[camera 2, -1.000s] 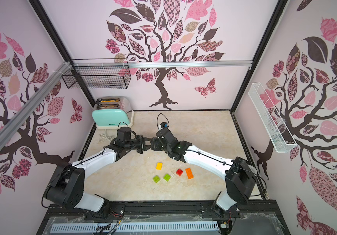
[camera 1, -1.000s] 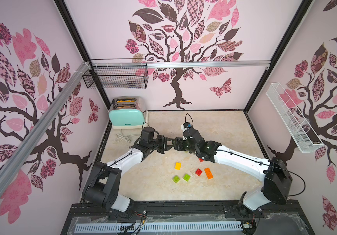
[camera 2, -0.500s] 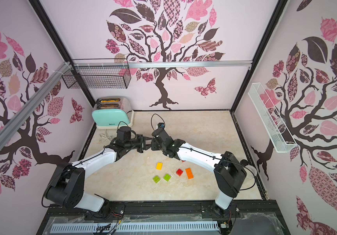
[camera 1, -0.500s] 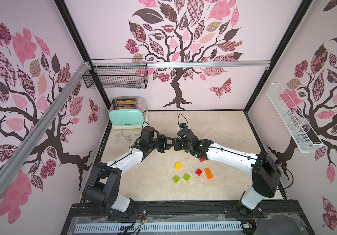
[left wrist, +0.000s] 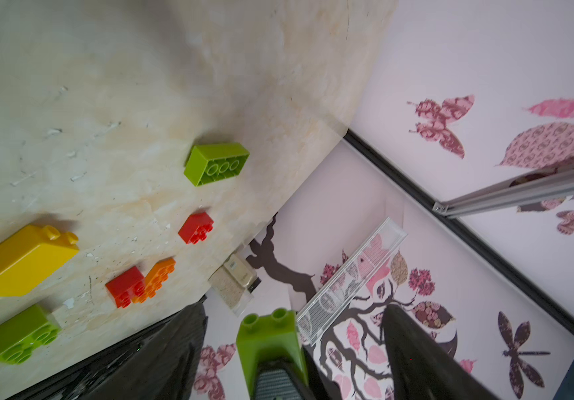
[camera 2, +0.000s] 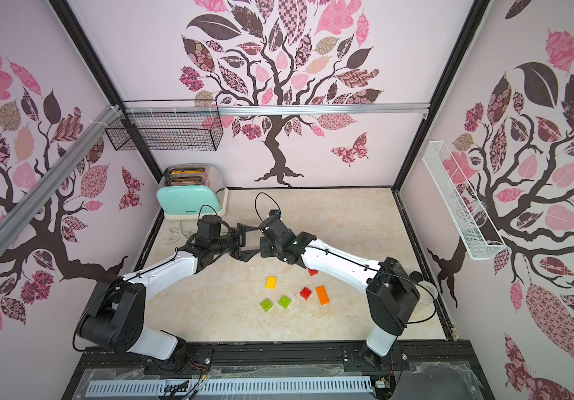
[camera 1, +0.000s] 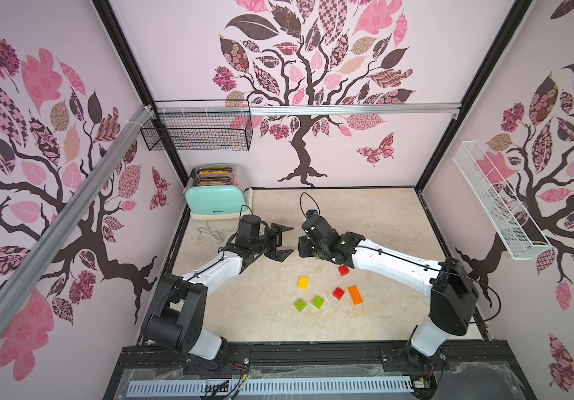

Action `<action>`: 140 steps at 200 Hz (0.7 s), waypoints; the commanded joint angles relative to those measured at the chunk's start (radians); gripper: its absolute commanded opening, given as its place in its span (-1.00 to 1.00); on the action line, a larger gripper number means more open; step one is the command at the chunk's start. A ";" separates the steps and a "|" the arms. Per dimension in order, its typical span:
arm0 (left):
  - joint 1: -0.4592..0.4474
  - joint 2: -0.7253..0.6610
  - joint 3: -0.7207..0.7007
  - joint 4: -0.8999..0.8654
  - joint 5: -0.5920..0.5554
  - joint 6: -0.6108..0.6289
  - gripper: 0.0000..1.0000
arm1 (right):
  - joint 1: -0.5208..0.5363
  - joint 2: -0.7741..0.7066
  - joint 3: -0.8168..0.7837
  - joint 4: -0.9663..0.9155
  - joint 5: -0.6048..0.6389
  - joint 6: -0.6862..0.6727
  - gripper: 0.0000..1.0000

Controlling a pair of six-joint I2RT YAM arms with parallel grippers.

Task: Assemble a giraffe with lego
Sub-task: Pick up the lego brick from the center of the board, then assemble the lego brick with the lego brick.

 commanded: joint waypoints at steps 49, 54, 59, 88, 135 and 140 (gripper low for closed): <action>0.105 -0.133 0.004 -0.079 -0.092 0.616 0.96 | -0.096 -0.055 0.321 -0.526 -0.090 -0.195 -1.00; 0.113 -0.142 0.001 -0.072 -0.082 0.644 0.96 | -0.101 -0.043 0.353 -0.561 -0.086 -0.213 -1.00; 0.123 -0.152 0.000 -0.068 -0.072 0.680 0.96 | -0.108 -0.031 0.384 -0.592 -0.085 -0.230 -1.00; 0.139 -0.241 0.030 -0.174 -0.053 0.991 0.96 | -0.132 0.031 0.515 -0.704 -0.084 -0.367 -1.00; 0.142 -0.453 0.016 -0.406 -0.062 1.502 0.96 | -0.166 0.181 0.726 -0.834 -0.132 -0.498 -1.00; 0.141 -0.475 0.009 -0.425 -0.070 1.549 0.96 | -0.174 0.200 0.749 -0.844 -0.142 -0.502 -1.00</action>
